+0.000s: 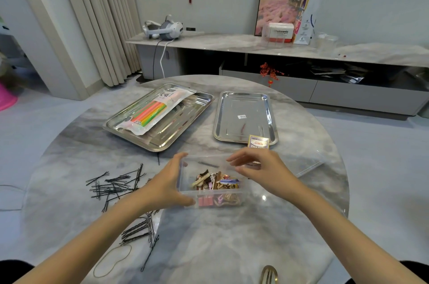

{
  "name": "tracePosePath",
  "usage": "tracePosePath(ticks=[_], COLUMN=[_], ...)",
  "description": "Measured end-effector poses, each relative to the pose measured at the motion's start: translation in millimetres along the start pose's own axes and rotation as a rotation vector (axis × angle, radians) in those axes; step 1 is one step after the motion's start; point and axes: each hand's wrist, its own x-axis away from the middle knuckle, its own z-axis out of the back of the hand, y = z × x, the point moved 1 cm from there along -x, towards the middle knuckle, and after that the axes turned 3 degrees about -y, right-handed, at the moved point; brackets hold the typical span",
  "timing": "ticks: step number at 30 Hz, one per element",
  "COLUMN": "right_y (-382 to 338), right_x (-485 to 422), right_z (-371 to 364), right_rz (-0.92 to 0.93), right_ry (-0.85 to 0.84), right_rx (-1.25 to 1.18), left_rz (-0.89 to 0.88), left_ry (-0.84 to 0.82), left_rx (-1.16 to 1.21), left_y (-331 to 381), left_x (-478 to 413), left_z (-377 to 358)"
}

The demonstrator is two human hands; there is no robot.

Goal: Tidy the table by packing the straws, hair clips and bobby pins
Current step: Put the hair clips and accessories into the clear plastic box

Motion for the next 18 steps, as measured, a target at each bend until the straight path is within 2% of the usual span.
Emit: tracePosePath(ticks=[2, 4, 6, 8, 11, 14, 18], right_y=[0.7, 3.5, 7.3, 10.2, 13.6, 16.9, 19.4], right_x=[2.8, 6.9, 13.5, 21.8, 32.9, 38.7, 37.3], right_z=[4.0, 7.9, 10.3, 9.4, 2.1, -8.2, -15.2], right_rz=[-0.042, -0.140, -0.290, -0.451, -0.644, -0.761, -0.787], right_ry=[0.052, 0.011, -0.162, -0.432, -0.741, -0.878, -0.904], right_rx=[0.084, 0.189, 0.295, 0.393, 0.431, 0.459, 0.491], left_rz=[-0.003, -0.011, -0.015, -0.012, -0.015, -0.025, -0.039], left_ry=[0.004, 0.009, 0.010, 0.010, 0.012, 0.021, 0.037], left_rx=[-0.003, -0.005, -0.003, 0.001, -0.002, -0.010, -0.021], left_y=[0.1, -0.4, -0.9, -1.7, -2.4, -2.6, -2.5], left_x=[-0.5, -1.1, -1.3, -1.4, -1.8, -2.0, -0.8], left_z=[0.0, -0.3, -0.6, -0.8, -1.2, -1.3, -1.1])
